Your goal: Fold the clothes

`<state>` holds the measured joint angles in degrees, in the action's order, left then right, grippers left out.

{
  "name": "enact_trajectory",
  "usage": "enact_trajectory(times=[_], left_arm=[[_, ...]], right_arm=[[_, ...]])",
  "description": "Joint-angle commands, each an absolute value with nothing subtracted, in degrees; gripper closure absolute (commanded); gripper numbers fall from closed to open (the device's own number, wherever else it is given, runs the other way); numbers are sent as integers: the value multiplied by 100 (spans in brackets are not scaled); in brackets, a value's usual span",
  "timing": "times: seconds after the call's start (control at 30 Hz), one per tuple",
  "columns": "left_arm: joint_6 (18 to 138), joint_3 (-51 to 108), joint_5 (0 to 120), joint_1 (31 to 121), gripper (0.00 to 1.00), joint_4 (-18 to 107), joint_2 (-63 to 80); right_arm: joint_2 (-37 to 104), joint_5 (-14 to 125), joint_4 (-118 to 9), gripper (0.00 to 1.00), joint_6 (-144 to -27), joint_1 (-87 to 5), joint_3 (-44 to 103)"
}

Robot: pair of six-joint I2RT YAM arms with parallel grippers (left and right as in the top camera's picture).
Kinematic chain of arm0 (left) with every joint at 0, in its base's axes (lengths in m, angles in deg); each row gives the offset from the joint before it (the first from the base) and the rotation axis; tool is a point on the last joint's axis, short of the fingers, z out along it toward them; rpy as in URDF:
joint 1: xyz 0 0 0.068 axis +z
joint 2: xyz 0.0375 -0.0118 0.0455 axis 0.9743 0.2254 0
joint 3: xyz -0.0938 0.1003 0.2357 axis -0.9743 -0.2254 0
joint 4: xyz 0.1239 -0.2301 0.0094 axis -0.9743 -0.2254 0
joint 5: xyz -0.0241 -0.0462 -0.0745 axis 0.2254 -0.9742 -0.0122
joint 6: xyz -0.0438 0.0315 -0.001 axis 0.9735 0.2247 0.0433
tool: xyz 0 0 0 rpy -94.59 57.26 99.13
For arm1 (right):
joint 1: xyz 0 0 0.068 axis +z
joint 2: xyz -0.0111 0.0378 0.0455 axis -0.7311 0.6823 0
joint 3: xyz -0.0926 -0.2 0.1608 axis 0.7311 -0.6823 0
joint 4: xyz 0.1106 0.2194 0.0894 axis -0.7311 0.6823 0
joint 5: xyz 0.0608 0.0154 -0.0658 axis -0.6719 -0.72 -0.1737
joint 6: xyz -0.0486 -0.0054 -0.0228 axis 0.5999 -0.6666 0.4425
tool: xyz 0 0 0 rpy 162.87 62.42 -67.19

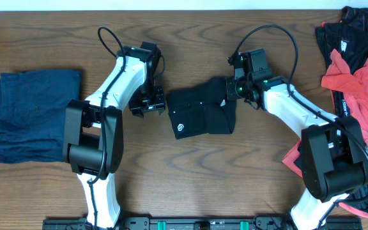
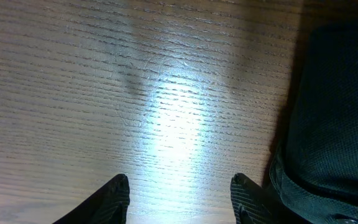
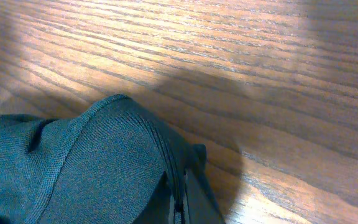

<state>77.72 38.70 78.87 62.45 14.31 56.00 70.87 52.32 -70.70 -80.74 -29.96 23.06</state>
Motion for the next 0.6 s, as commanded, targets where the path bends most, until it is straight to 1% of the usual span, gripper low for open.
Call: enact_trajectory(times=[0.0, 0.13, 0.23, 0.3, 0.33, 0.4, 0.47, 0.57], left_arm=[[7827, 3795, 7892, 6236, 48, 1359, 5615], [7735, 3797, 7894, 6236, 48, 1464, 5538], [7575, 3797, 7894, 6236, 48, 1872, 5449], [7560, 3797, 7892, 6238, 46, 2309, 5416], [7560, 3797, 7892, 6238, 43, 2508, 5416], [7562, 3795, 7890, 6236, 39, 2908, 5420], [7562, 3795, 7745, 6229, 38, 3256, 5420], [7562, 3795, 7304, 6212, 37, 3682, 5420]], right_arm=[[7111, 5892, -6963, 80, -8074, -2992, 2322], [6798, 6051, -6807, 71, -8078, -3090, 2337], [6182, 5890, -6657, 63, -8142, -3178, 2339], [5692, 5466, -6342, 55, -8078, -3193, 2339], [5500, 5284, -6110, 49, -8000, -3188, 2337], [5231, 5186, -5557, 36, -7945, -3147, 2335], [5139, 5192, -4930, 32, -7945, -3092, 2331], [5244, 5166, -4274, 32, -7947, -3035, 2278]])
